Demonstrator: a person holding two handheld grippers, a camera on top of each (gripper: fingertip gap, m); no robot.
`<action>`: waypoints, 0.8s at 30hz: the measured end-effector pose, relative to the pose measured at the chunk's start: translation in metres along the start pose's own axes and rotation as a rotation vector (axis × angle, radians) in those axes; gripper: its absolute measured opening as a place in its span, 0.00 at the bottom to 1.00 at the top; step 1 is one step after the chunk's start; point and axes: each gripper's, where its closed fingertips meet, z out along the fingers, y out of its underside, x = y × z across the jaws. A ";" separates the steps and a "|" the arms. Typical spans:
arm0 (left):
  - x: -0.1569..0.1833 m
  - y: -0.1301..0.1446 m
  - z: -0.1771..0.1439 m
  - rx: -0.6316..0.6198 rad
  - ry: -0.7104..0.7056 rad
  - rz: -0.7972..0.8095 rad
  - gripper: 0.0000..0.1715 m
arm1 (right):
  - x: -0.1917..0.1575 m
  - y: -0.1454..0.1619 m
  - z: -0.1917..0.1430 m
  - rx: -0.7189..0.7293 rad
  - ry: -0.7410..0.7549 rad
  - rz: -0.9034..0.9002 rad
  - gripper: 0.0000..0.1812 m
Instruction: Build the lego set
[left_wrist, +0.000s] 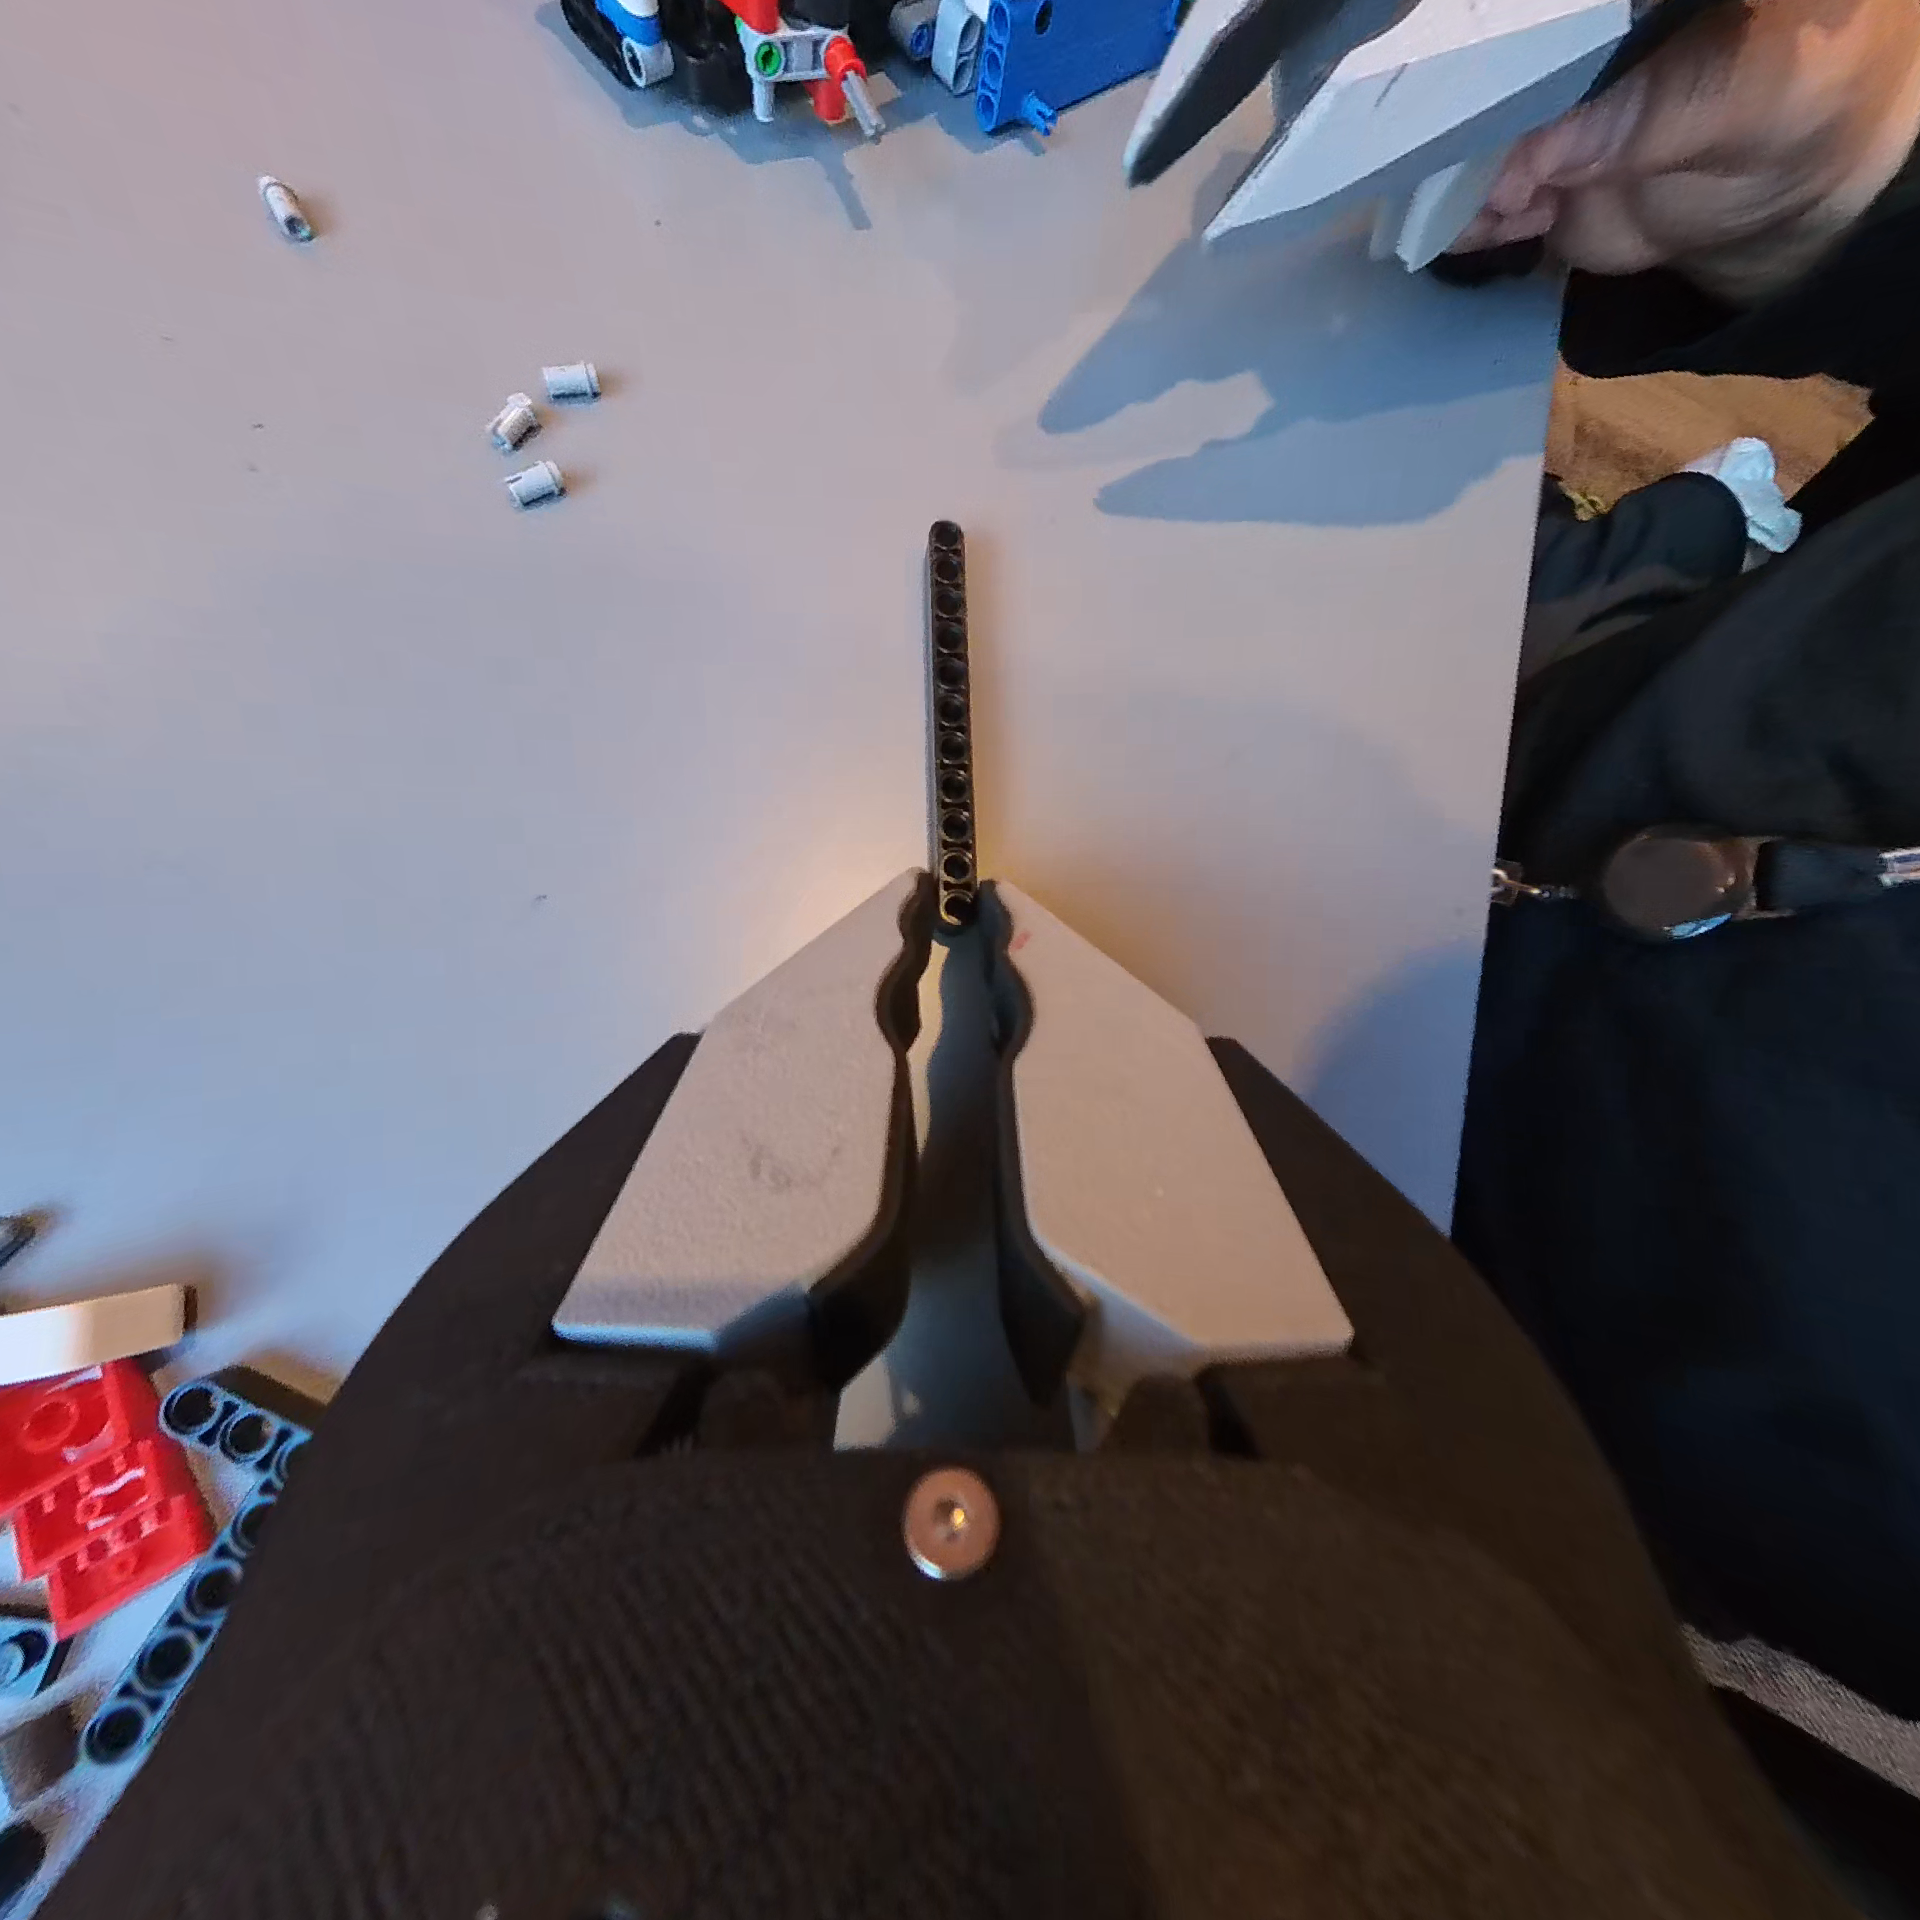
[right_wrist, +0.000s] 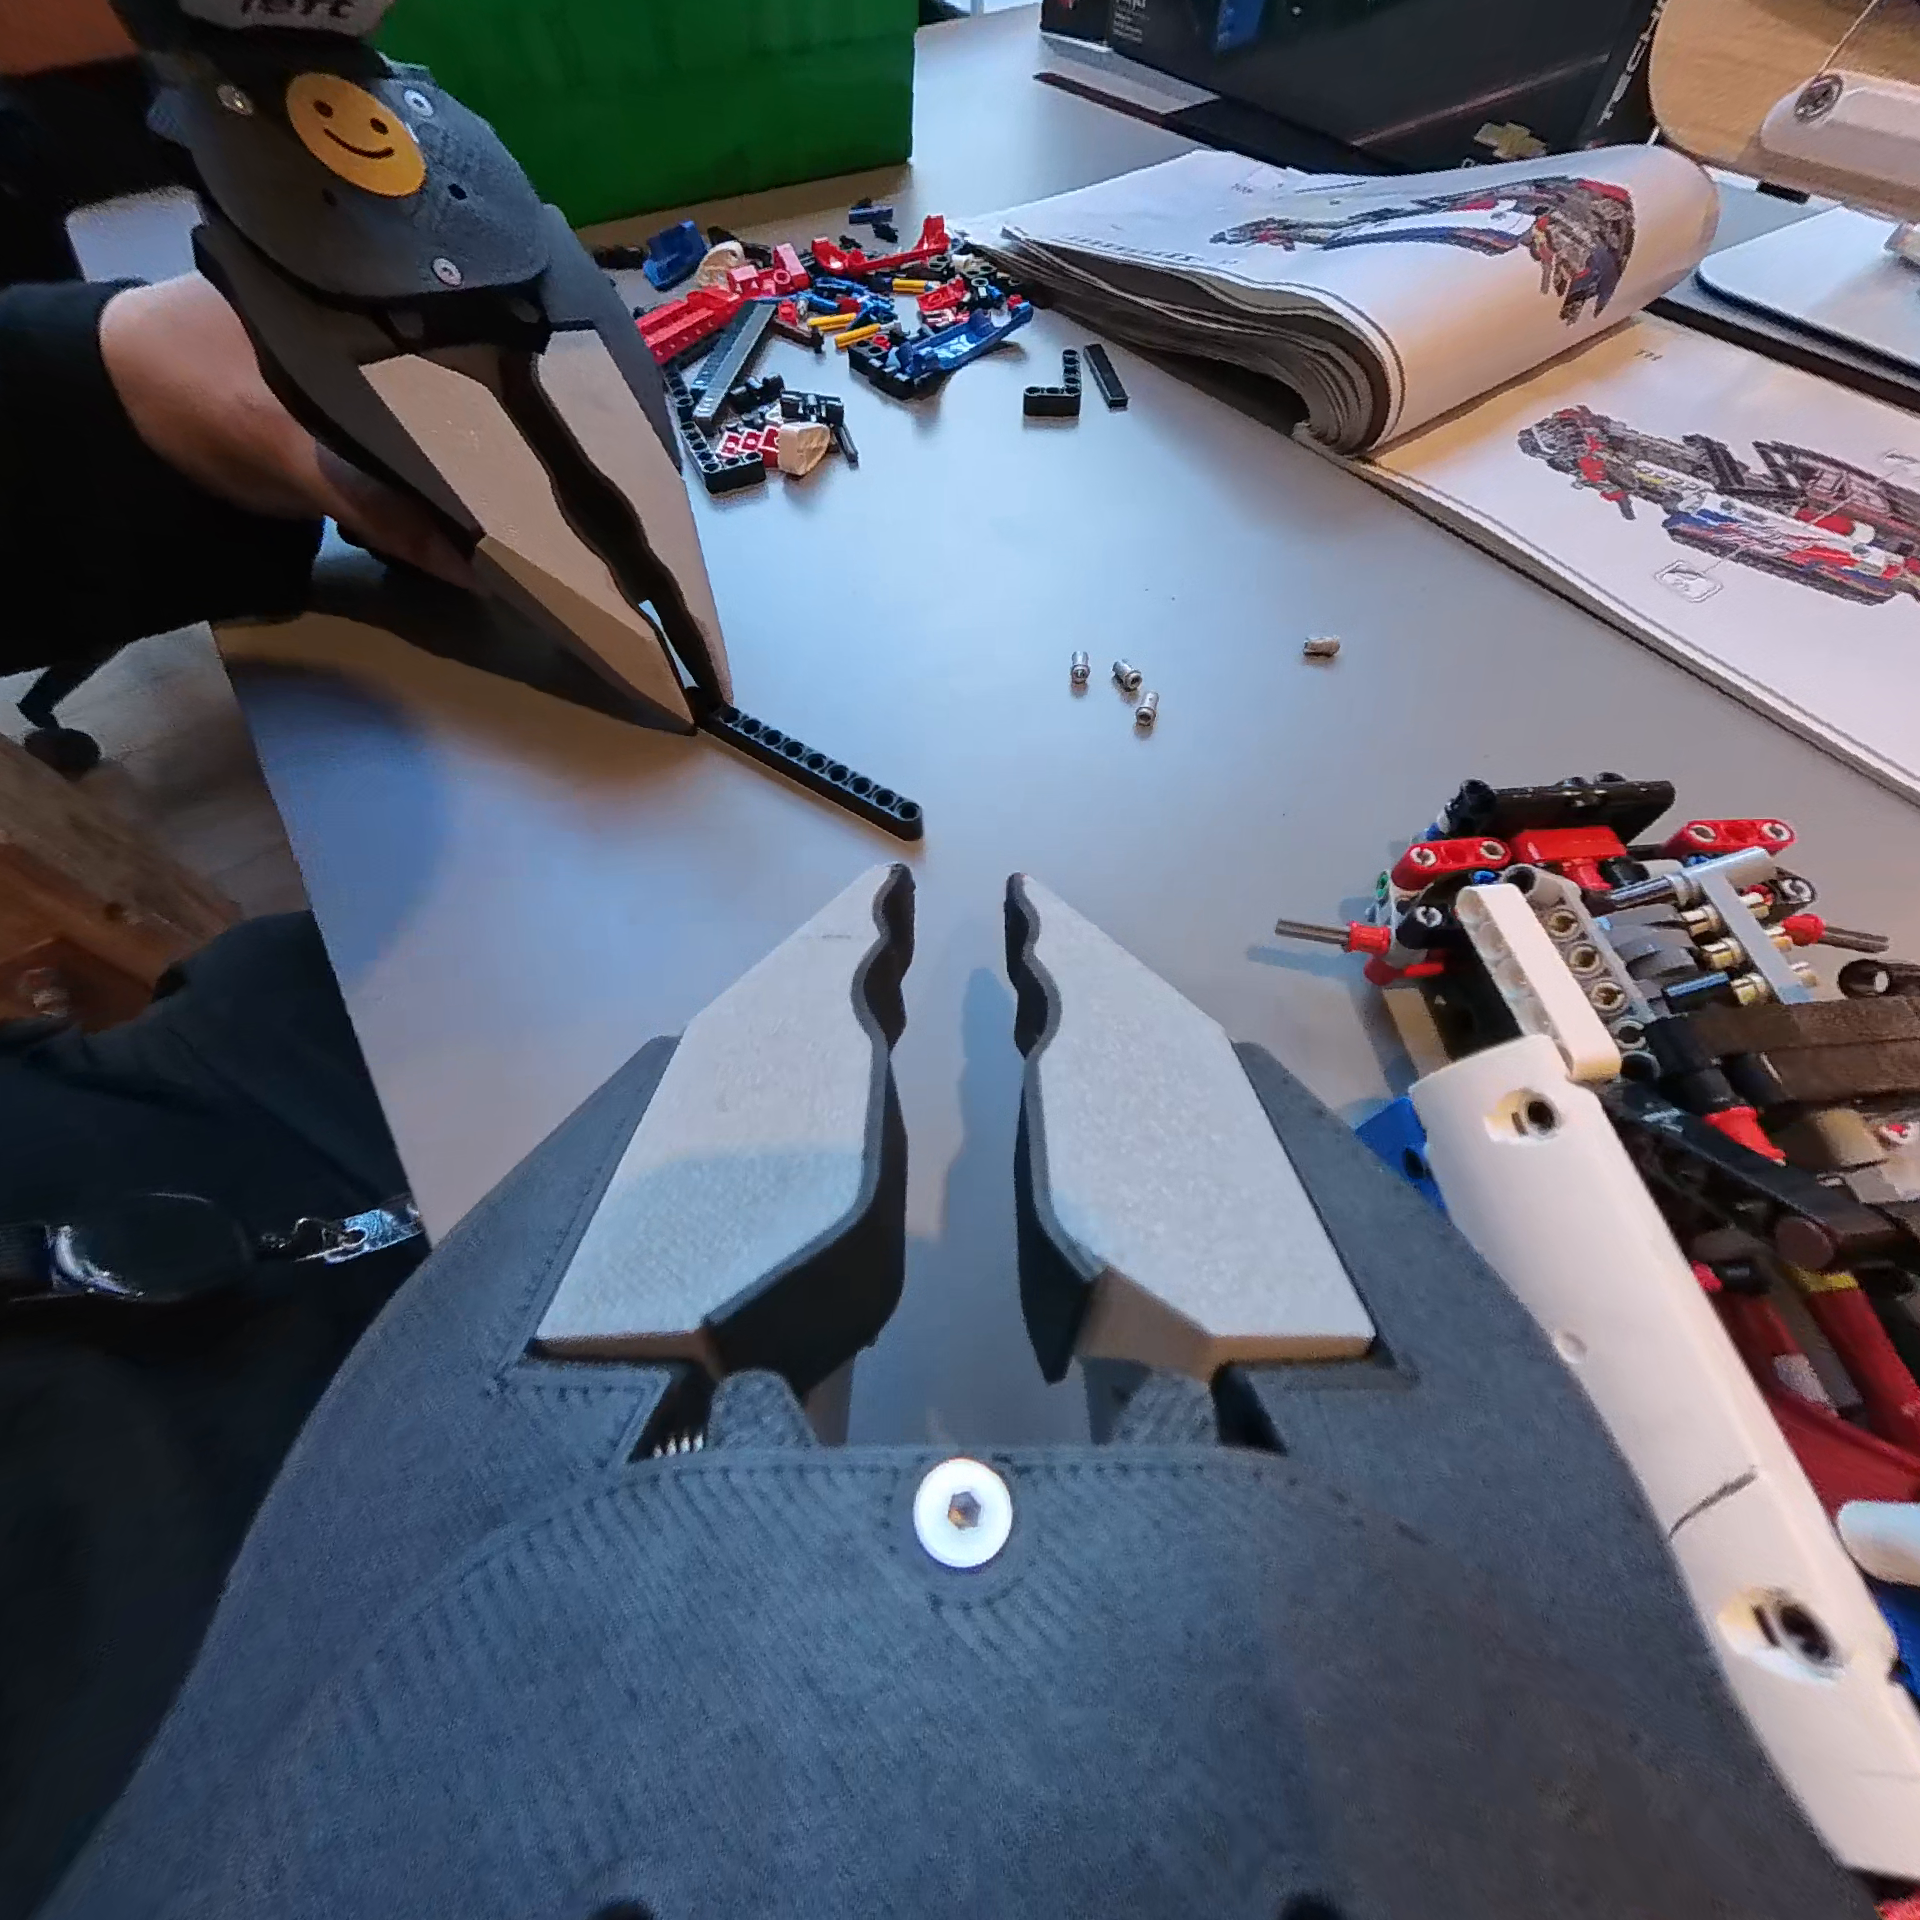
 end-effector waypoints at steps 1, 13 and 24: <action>-0.001 0.000 -0.001 0.000 -0.001 -0.001 0.03 | 0.001 0.000 0.001 -0.001 0.001 0.001 0.09; -0.001 0.001 -0.001 0.001 -0.006 0.001 0.03 | 0.010 -0.004 0.010 -0.008 0.045 -0.043 0.07; -0.005 0.002 -0.004 0.012 -0.019 -0.059 0.03 | 0.016 -0.010 0.028 -0.022 0.055 -0.046 0.07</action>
